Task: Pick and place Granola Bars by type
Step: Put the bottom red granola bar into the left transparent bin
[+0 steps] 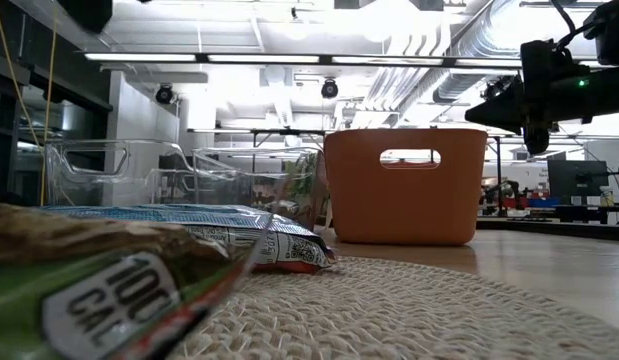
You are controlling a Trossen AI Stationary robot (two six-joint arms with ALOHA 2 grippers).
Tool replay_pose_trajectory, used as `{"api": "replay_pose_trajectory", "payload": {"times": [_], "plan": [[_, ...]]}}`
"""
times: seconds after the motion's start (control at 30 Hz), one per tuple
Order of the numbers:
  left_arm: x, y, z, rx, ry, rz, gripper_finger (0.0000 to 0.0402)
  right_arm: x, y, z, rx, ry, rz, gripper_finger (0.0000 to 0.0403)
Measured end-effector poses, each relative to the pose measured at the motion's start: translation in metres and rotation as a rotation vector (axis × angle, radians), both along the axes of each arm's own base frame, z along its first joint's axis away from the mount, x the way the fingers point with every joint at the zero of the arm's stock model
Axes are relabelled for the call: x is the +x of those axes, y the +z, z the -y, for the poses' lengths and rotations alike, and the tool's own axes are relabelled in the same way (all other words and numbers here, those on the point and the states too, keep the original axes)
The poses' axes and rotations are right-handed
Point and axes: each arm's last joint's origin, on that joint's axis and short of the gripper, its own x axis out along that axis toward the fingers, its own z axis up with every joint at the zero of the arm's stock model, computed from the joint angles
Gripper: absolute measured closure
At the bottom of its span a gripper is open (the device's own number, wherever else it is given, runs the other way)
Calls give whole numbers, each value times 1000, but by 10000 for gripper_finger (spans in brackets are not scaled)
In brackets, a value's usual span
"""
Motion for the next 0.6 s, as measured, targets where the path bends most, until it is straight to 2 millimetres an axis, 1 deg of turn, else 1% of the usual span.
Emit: {"api": "replay_pose_trajectory", "payload": {"times": [0.1, 0.3, 0.6], "plan": [[5, -9, 5, 18, -35, 17, 195, 0, 0, 0, 0, 0, 0, 402], [11, -17, 10, 20, -82, 40, 195, 0, 0, 0, 0, 0, -1, 402], [14, -13, 16, -61, -145, 62, 195, 0, 0, 0, 0, 0, 1, 402]]}}
